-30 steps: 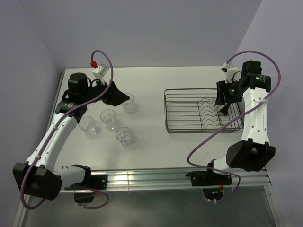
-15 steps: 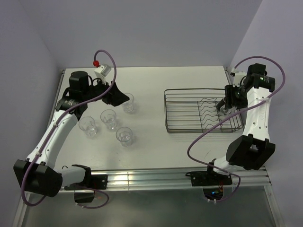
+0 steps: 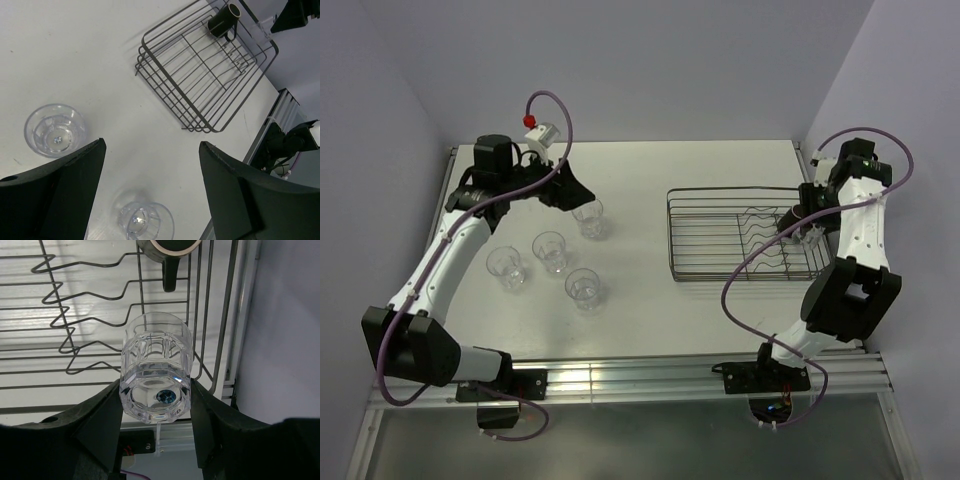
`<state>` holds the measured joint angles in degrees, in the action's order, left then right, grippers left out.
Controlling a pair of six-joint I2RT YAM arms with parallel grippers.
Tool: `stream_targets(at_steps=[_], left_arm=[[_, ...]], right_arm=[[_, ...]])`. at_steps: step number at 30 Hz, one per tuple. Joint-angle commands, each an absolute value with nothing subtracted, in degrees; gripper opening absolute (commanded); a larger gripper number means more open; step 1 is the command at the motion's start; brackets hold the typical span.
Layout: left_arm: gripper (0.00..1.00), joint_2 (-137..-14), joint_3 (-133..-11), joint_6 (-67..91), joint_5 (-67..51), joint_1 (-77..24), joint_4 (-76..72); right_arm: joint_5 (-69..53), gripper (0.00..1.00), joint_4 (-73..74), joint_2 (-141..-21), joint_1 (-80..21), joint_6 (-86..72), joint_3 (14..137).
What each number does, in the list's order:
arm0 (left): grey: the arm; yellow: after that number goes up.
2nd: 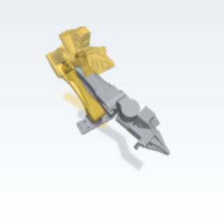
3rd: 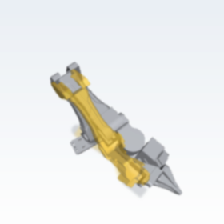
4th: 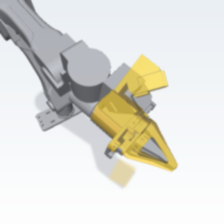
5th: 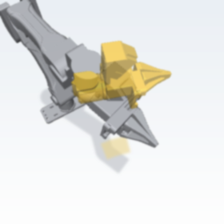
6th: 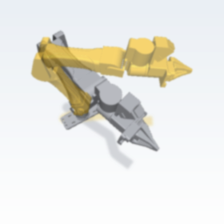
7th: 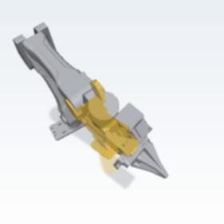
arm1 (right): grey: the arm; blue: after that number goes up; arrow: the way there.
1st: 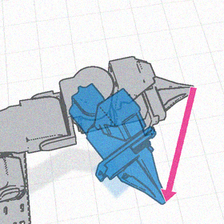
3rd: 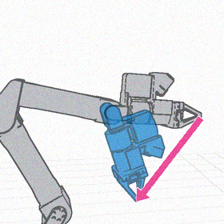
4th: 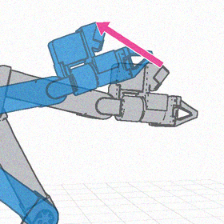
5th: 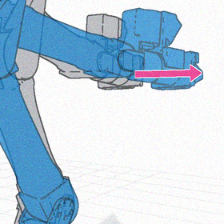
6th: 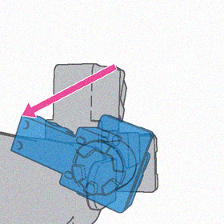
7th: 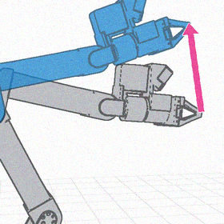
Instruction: Load the cups into the dish rack
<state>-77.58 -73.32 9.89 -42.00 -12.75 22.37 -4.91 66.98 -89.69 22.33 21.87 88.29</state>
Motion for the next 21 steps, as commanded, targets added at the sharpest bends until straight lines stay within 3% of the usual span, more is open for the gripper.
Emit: stream_targets(at_steps=[1, 21], left_arm=[[0.83, -78.7, -77.4, 8.4, -44.2, -10.9, 20.8], [0.82, -81.0, -80.7, 7.8, -45.9, -9.0, 20.8]], right_arm=[[-3.0, 0.22, 63.5, -91.0, 23.6, 21.6, 87.3], [-2.3, 0.22, 56.3, -92.0, 24.7, 23.3, 78.7]])
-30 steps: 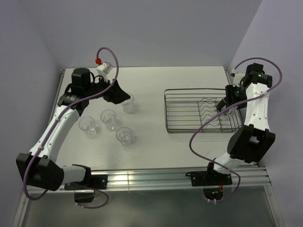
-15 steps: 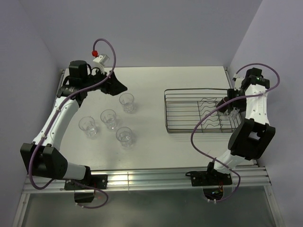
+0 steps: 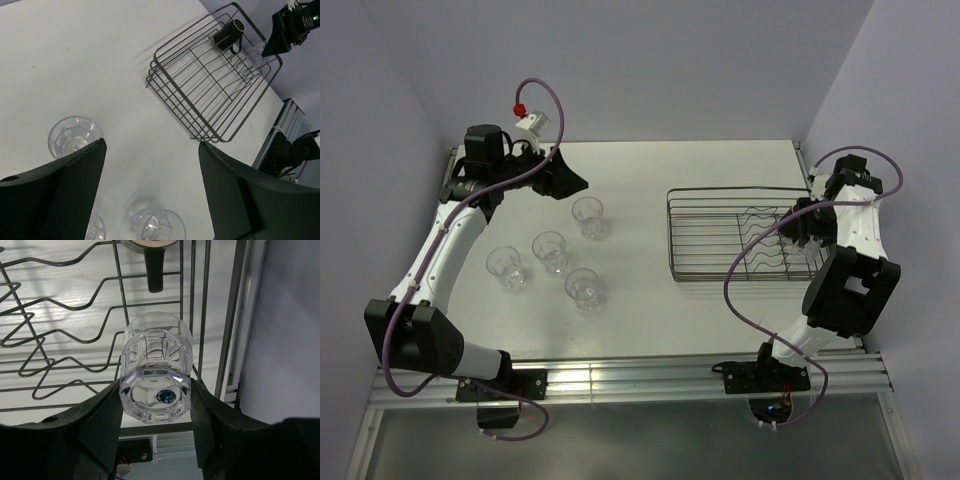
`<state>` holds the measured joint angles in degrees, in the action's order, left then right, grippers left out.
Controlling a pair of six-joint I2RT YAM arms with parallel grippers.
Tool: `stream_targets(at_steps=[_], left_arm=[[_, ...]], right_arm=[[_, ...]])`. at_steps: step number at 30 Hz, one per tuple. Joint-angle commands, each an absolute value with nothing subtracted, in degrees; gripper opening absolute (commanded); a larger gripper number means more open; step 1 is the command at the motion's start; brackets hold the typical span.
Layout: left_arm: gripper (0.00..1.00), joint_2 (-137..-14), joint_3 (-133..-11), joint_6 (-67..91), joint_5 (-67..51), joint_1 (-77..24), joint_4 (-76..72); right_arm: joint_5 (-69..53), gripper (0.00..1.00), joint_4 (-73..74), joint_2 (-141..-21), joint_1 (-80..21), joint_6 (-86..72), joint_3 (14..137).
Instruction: Load the cups into the dish rack
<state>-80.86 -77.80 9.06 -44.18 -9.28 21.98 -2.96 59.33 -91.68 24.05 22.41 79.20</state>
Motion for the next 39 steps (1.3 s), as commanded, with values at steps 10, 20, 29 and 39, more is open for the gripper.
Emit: stream_targets(at_steps=[10, 20, 29, 39], left_arm=[[0.82, -81.1, -81.0, 7.9, -46.0, -8.4, 20.8], [0.81, -81.6, -81.5, 8.1, -46.1, -8.2, 20.8], [0.81, -81.6, -81.4, 8.2, -46.3, -7.9, 20.8], [0.81, -81.8, -80.3, 8.7, -46.5, -7.8, 20.2]], right_arm=[[-2.4, 0.22, 54.0, -92.7, 25.3, 23.1, 76.6], [-3.4, 0.25, 53.0, -93.6, 25.8, 23.0, 75.5], [-3.5, 0.27, 51.0, -94.2, 26.2, 23.0, 73.7], [-4.7, 0.27, 51.6, -92.8, 26.2, 23.3, 73.6]])
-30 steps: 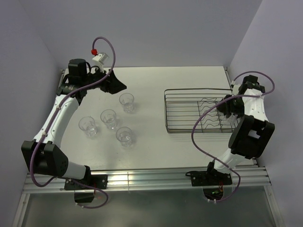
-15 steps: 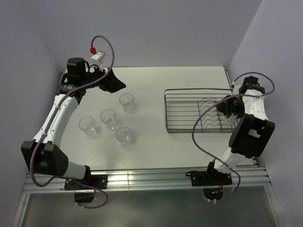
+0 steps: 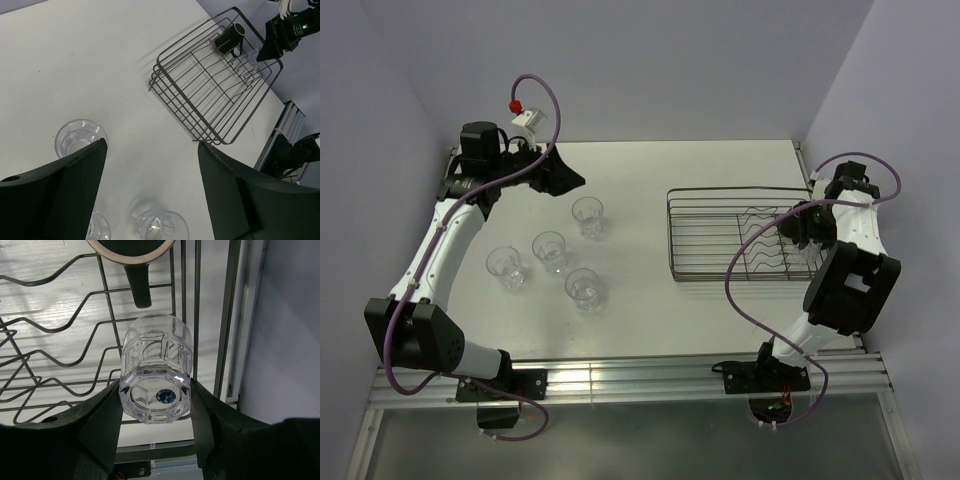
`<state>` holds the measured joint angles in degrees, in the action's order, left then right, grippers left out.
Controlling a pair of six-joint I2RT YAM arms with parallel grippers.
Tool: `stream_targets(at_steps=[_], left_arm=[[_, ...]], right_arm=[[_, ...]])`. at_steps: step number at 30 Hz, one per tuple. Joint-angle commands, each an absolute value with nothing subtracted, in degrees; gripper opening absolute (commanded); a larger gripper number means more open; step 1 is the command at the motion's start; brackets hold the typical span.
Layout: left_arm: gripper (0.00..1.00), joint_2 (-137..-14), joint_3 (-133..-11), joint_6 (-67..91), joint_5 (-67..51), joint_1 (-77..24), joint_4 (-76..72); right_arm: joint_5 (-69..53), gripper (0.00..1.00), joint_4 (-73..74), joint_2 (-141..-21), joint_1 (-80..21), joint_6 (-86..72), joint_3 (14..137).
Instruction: Load the cups into the dish rack
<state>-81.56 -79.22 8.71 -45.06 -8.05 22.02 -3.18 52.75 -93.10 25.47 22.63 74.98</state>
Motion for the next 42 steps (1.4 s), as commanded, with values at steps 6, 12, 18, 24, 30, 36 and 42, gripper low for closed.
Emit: stream_targets(at_steps=[6, 12, 18, 24, 30, 36, 42], left_arm=[[0.81, -82.1, -80.4, 9.2, -46.8, -7.8, 19.9], [0.81, -81.7, -79.5, 9.1, -46.8, -7.8, 20.2], [0.81, -81.8, -79.5, 9.3, -47.0, -7.8, 20.0], [0.81, -82.1, -79.8, 9.8, -47.2, -7.8, 19.6], [0.81, -82.1, -79.7, 9.8, -47.3, -7.8, 19.5], [0.81, -82.3, -79.9, 10.0, -47.4, -7.8, 19.4], [0.81, -82.4, -80.1, 10.0, -47.4, -7.8, 19.5]], right_arm=[[-5.5, 0.27, 52.5, -91.9, 26.2, 23.3, 73.2], [-6.6, 0.26, 53.1, -91.6, 26.1, 23.5, 72.9], [-7.2, 0.26, 54.1, -91.4, 25.5, 23.3, 73.7], [-7.8, 0.26, 55.1, -91.1, 24.7, 22.9, 74.6], [-8.1, 0.26, 55.5, -91.2, 24.4, 22.9, 74.1], [-6.9, 0.26, 54.2, -91.4, 24.3, 23.0, 73.0], [-5.6, 0.26, 52.3, -92.3, 24.3, 22.9, 72.2]])
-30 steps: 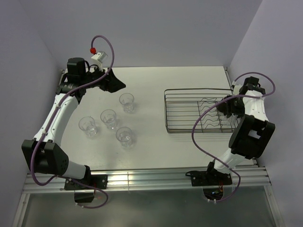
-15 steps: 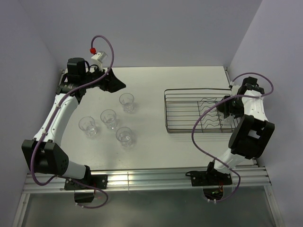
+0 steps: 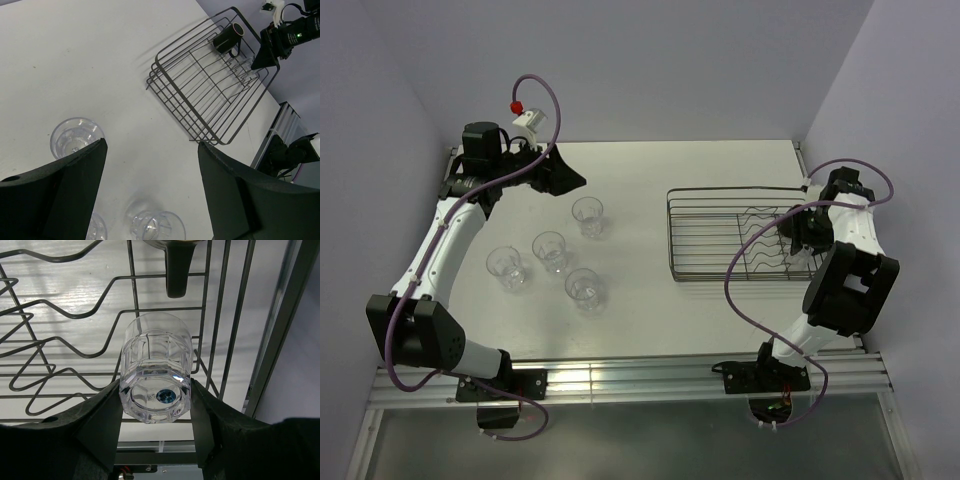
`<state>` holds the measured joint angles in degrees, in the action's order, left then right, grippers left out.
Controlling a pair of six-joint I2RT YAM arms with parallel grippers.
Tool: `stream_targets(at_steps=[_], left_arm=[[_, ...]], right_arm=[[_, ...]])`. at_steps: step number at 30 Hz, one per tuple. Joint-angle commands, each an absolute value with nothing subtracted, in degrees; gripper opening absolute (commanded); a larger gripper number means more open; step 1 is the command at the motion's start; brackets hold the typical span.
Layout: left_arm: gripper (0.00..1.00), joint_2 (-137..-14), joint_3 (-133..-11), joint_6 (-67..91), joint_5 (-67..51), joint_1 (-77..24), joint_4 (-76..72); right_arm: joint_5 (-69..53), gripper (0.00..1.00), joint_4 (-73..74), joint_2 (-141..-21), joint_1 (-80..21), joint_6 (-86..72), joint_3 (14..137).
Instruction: Load the cups into the dish rack
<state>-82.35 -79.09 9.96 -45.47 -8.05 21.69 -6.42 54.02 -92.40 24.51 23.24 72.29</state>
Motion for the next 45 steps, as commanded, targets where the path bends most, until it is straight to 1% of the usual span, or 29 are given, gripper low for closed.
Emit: stream_targets(at_steps=[1, 8, 14, 17, 19, 20, 23, 24, 29, 30, 33, 38, 45], left_arm=[[0.81, -82.3, -80.0, 10.0, -47.4, -7.8, 19.5], [0.82, -82.2, -79.6, 10.0, -47.2, -7.8, 19.6], [0.82, -82.0, -79.9, 9.9, -47.1, -7.8, 20.0], [0.82, -82.0, -79.8, 9.8, -46.9, -7.8, 20.0], [0.82, -81.9, -79.7, 9.9, -46.9, -7.8, 20.0], [0.82, -81.9, -79.6, 9.9, -46.9, -7.8, 20.0], [0.82, -81.9, -79.7, 10.0, -46.6, -7.8, 20.0], [0.82, -81.9, -79.8, 10.1, -46.6, -7.8, 20.0], [0.82, -81.7, -79.8, 10.2, -46.7, -7.8, 20.0], [0.82, -81.7, -79.7, 10.1, -46.5, -7.8, 20.0], [0.82, -81.6, -79.5, 10.2, -46.6, -7.8, 20.0], [0.82, -81.2, -79.4, 10.4, -46.6, -7.8, 20.0], [0.81, -80.7, -79.0, 10.5, -46.3, -7.8, 19.6]], right_arm=[[-6.1, 0.27, 52.2, -92.5, 24.3, 22.7, 72.2], [-6.8, 0.31, 50.7, -93.5, 24.3, 22.2, 71.5], [-7.3, 0.36, 50.0, -93.9, 24.3, 22.1, 71.3], [-7.1, 0.41, 49.7, -93.7, 24.3, 22.2, 71.1], [-7.0, 0.47, 49.6, -93.6, 24.3, 22.3, 70.9], [-7.0, 0.52, 49.5, -93.5, 24.3, 22.4, 70.9], [-7.0, 0.55, 49.4, -93.3, 24.3, 22.4, 70.6], [-7.0, 0.60, 49.3, -93.3, 24.3, 22.4, 70.4], [-6.9, 0.70, 49.4, -92.6, 24.3, 22.6, 70.1], [-7.0, 0.75, 49.6, -92.4, 24.3, 22.6, 70.2], [-7.2, 0.83, 50.1, -91.8, 24.3, 22.6, 70.6], [-7.9, 0.86, 51.9, -90.7, 24.4, 22.6, 73.1], [-9.0, 0.85, 55.7, -88.2, 24.4, 22.8, 78.7]])
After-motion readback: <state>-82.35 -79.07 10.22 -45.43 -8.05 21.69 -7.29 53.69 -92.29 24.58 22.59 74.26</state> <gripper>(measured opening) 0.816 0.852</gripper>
